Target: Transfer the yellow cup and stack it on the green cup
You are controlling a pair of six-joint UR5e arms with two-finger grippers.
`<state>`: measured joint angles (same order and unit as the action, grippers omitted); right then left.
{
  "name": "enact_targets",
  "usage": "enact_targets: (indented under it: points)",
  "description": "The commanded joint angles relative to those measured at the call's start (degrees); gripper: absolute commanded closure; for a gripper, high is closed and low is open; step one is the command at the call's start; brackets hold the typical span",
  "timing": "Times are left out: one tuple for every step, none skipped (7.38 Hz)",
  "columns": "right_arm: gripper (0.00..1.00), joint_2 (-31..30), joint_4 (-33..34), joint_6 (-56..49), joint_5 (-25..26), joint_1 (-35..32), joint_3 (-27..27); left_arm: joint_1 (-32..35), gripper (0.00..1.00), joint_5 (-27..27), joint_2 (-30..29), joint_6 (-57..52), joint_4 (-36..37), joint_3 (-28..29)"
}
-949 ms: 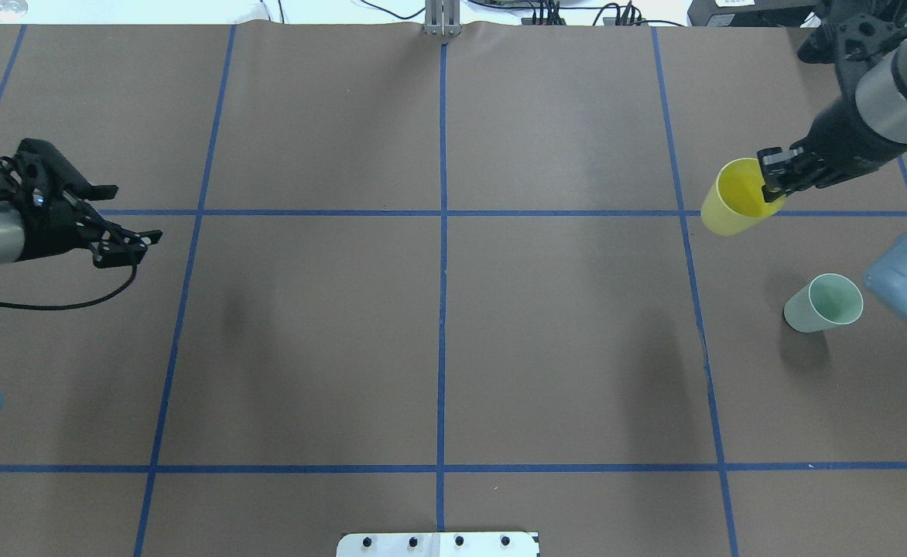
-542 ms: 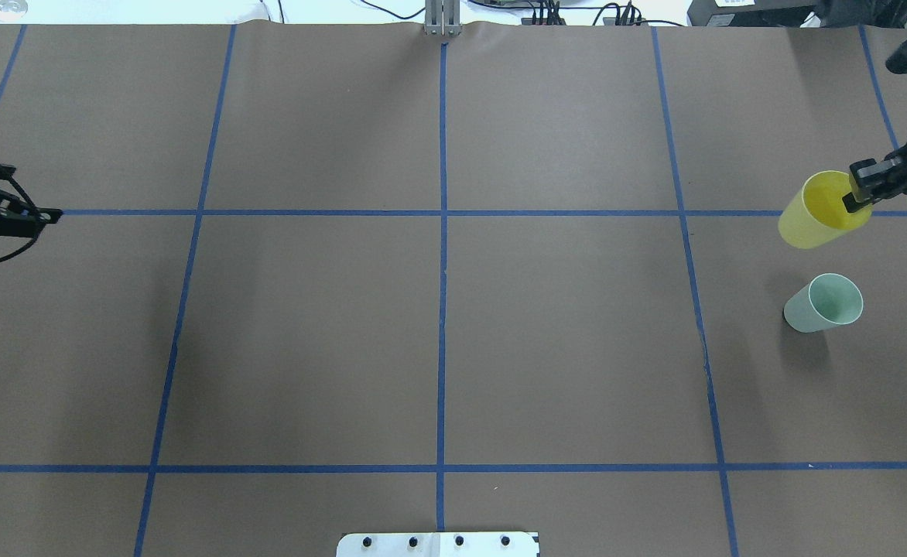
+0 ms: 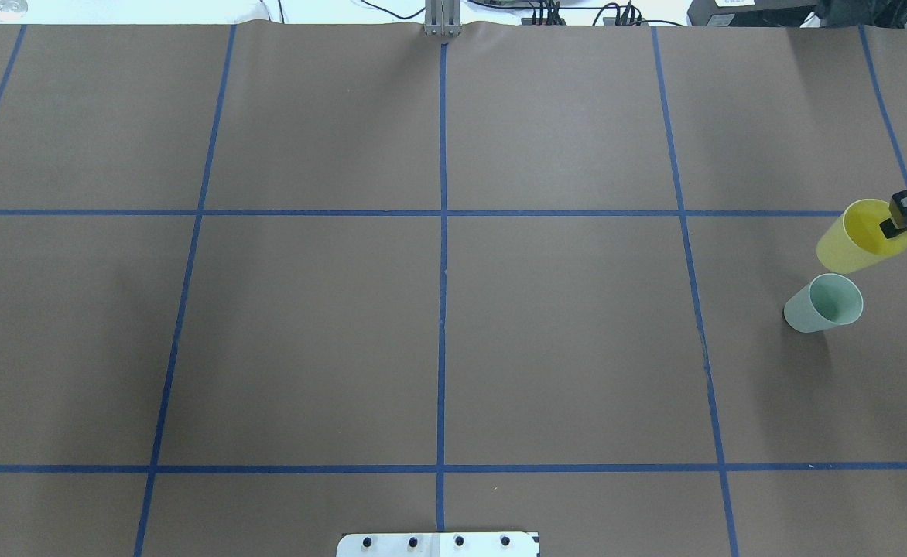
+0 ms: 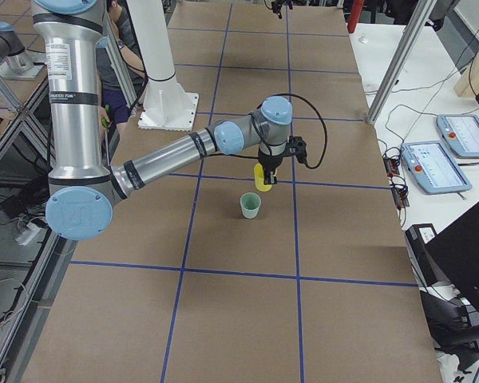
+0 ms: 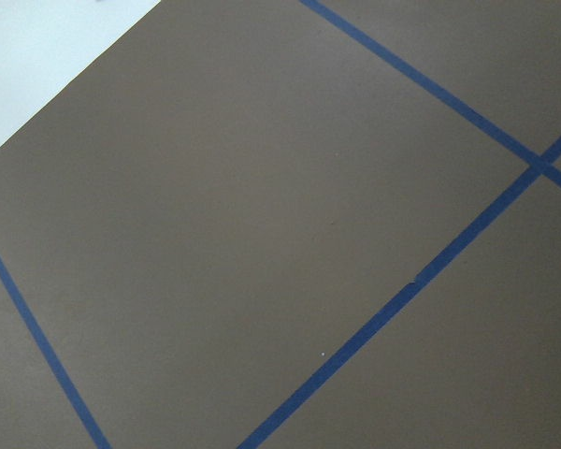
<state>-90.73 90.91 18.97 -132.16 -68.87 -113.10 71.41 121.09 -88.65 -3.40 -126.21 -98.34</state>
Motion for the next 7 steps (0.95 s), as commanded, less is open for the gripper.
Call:
enact_targets:
  points:
    - [1.00,-3.2,-7.9,0.4,-1.0,0.0,3.2,0.7,0.00,0.5,0.1,-0.6,0.4,-0.3]
    - [1.00,-4.2,-8.0,0.4,-1.2,0.0,3.1,0.7,0.00,0.6,0.2,-0.6,0.3,-0.4]
    - [1.00,-4.8,-8.1,0.4,-1.6,0.1,3.1,0.8,0.00,0.6,0.3,-0.6,0.3,-0.4]
    - [1.00,-5.2,-8.1,0.4,-2.0,0.1,3.1,0.9,0.00,1.2,0.3,-0.6,0.3,-0.4]
    - [1.00,-5.2,-8.2,0.4,-2.3,0.1,3.1,1.3,0.00,1.8,0.2,-0.6,0.3,-0.5]
    - [1.00,-5.2,-8.2,0.4,-2.7,0.5,3.0,1.4,0.00,2.1,0.2,-0.6,0.3,-0.5]
    - [1.00,-5.2,-8.2,0.4,-2.7,1.0,3.1,1.8,0.00,2.5,0.2,-0.6,0.3,-0.5]
